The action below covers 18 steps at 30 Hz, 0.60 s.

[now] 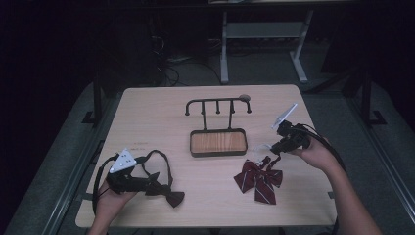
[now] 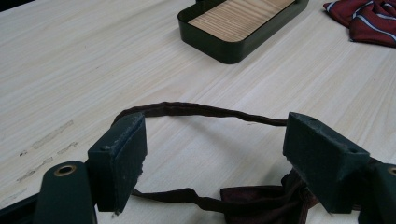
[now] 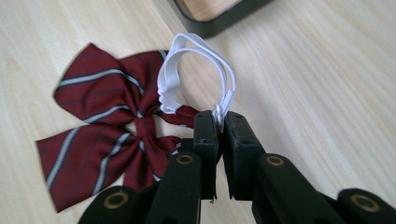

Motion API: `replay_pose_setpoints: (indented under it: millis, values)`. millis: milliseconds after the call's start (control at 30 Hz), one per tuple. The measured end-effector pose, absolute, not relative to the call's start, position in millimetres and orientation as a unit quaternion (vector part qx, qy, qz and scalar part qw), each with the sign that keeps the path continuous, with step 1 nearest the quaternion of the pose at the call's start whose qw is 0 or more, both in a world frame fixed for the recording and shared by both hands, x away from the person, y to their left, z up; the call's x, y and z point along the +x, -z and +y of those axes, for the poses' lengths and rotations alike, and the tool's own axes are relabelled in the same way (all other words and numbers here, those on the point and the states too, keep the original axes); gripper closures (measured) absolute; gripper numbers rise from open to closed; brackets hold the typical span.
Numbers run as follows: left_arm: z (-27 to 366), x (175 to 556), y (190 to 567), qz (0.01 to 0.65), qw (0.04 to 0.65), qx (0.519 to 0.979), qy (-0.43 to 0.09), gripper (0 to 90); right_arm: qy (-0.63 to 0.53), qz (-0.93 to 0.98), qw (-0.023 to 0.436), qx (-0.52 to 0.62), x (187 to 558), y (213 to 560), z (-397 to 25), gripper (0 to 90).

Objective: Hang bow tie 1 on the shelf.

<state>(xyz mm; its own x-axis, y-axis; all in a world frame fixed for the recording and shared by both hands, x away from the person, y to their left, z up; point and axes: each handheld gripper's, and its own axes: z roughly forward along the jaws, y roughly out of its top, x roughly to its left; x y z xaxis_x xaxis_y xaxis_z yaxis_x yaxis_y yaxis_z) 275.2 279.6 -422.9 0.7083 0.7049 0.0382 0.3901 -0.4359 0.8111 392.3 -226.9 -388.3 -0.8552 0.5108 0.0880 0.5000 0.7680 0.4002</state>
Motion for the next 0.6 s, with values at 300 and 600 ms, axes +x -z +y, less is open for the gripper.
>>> replay_pose_setpoints:
  millis: [300, 600]
  values:
    - [279.7, 275.5, 423.1, 0.330, 0.414, 0.828, -0.187, 22.0, -0.213, 0.946, 0.023, 0.245, 384.4, 368.1, -213.8, 83.7]
    - [279.7, 275.6, 423.2, 0.330, 0.414, 0.828, -0.186, 22.0, -0.219, 0.949, 0.028, 0.224, 378.3, 347.2, -203.1, 83.8]
